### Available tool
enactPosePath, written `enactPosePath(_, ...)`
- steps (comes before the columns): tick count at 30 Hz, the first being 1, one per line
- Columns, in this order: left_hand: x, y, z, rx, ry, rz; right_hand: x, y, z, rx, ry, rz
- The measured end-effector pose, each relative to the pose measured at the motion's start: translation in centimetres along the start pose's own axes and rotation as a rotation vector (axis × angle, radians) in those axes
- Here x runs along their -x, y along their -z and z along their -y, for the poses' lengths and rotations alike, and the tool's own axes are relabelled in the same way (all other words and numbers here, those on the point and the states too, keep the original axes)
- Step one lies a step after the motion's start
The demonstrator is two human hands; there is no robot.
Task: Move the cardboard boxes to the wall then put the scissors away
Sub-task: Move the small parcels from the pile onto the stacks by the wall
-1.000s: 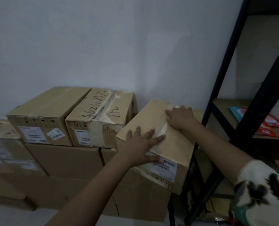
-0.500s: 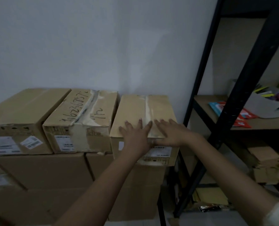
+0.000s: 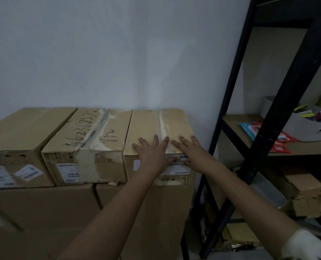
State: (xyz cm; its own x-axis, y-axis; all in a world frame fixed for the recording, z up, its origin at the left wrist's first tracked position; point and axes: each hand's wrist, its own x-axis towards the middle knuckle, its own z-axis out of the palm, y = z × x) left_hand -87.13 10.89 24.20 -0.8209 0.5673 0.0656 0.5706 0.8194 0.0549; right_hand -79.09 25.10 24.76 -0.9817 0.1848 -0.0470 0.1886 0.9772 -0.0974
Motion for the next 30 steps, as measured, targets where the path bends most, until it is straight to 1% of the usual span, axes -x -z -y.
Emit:
enactPosePath(7,-1.7,-0.1,0.6,0.001,-0.013,-0.001,-2.1,-0.5,-0.3,-0.004,-0.025,-0.006)
enactPosePath(14,-1.7,-0.5,0.7,0.016,-0.015,-0.029,-2.1,-0.6,0.1,-0.004,-0.075,0.001)
enactPosePath(20,-0.8,-0.5,-0.1,-0.048,-0.009,-0.105,-1.0,-0.8,1.2,0.055,-0.152,-0.055)
enactPosePath(24,0.8,-0.5,-1.1,-0.047,-0.097,-0.144,0.0,-1.4,2.2,0.077,-0.204,-0.114)
enactPosePath(28,1.8,-0.6,-0.8,0.040,-0.157,-0.120,1.5,-1.4,2.8,0.018,-0.251,-0.169)
enactPosePath(30,2.5,-0.5,-0.6,0.039,-0.204,-0.116,2.9,-1.3,2.9,0.021,-0.278,-0.196)
